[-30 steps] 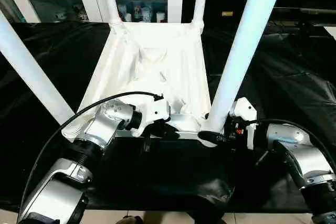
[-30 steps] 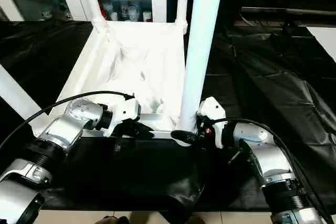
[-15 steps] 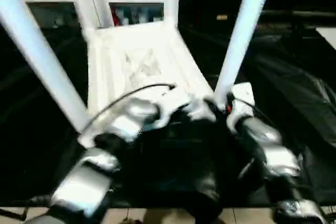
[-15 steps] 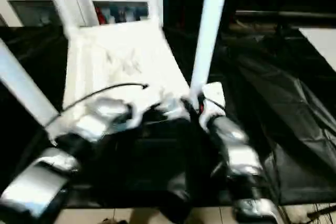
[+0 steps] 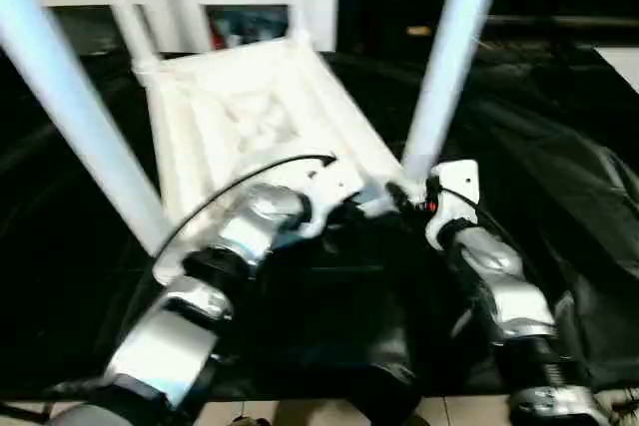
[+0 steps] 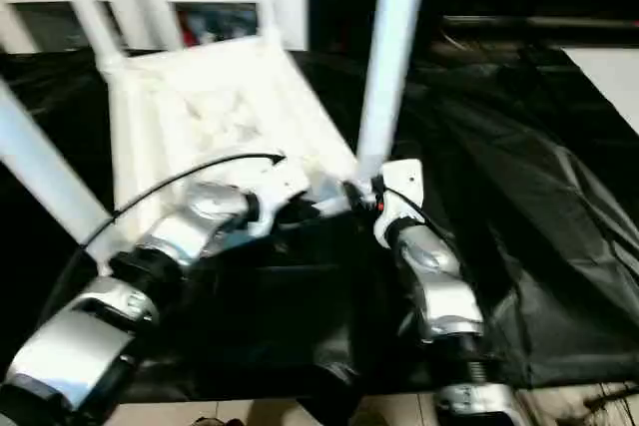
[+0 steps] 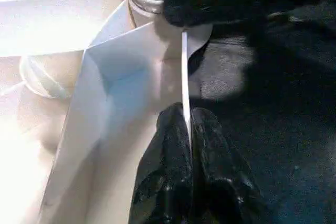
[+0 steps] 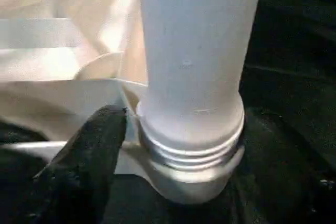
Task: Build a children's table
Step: Rotate leg to tighten
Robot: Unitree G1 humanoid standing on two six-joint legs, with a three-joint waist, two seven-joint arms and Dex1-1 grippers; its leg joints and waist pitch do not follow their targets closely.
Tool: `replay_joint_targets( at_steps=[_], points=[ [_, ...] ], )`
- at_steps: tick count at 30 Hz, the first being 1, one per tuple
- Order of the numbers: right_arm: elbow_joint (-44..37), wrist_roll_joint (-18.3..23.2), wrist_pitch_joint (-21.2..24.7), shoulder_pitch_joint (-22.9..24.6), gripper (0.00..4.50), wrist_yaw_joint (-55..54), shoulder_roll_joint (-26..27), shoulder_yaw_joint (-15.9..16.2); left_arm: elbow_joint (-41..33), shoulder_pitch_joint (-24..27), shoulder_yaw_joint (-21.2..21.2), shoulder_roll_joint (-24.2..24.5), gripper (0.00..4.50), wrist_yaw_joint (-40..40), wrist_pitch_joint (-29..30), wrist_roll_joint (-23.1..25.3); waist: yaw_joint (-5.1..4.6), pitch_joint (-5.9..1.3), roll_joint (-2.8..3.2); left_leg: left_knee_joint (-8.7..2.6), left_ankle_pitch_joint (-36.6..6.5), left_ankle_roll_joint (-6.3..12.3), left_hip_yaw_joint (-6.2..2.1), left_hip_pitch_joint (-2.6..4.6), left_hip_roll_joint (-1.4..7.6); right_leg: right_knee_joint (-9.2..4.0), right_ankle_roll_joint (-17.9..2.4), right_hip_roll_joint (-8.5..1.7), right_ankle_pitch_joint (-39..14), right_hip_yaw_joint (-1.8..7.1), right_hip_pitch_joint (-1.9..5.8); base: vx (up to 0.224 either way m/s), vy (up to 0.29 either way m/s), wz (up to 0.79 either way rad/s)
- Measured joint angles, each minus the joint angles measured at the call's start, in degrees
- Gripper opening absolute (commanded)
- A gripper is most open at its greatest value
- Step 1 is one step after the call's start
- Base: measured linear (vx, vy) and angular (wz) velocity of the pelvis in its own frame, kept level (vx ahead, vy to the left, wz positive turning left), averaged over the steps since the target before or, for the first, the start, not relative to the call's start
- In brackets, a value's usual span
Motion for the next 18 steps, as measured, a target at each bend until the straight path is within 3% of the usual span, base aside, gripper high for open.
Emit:
replay_joint_targets(
  at_steps=[6, 10, 15, 18],
  points=[
    [-4.4, 1.7, 1.8, 1.4, 3.89, 16.6, -9.8, 3.7, -3.6, 2.4, 0.1, 4.4, 0.00, -7.7, -1.9, -1.6, 0.42, 0.05, -0.09, -0.24, 0.0, 0.00, 0.00, -0.14, 0.09, 0.02, 0.0, 0.04, 0.0, -0.15, -0.16, 0.000, 0.000, 0.00],
    [-5.5, 3.4, 0.9, 2.2, 3.89, 23.7, -12.3, 4.1, -7.7, 4.9, 0.4, 8.0, 0.00, -15.1, -3.0, -3.1, 0.98, 0.05, -0.08, -0.22, 0.2, 0.31, 0.01, -0.64, 0.11, 0.06, 0.0, 0.04, 0.0, -0.17, -0.62, 0.000, 0.000, 0.00],
    [-6.9, 6.2, 1.1, 2.2, 3.89, 31.0, -13.8, 5.9, -14.0, 8.3, -1.8, 10.2, 0.00, -25.2, -4.3, -5.1, 3.19, 0.05, -0.07, -0.17, 0.1, 0.37, 0.14, -0.67, 0.10, 0.08, -0.1, -0.02, -0.1, -0.13, -0.64, 0.000, 0.000, 0.00],
    [-7.1, 6.9, 1.4, 2.3, 3.89, 33.2, -14.8, 6.3, -14.4, 8.8, -1.9, 10.6, 0.00, -26.1, -4.3, -5.4, 3.09, 0.07, -0.10, -0.02, 0.1, 0.37, 0.21, -0.62, 0.12, 0.19, -0.1, -0.02, -0.1, -0.04, -0.64, 0.000, 0.000, 0.00]
  ],
)
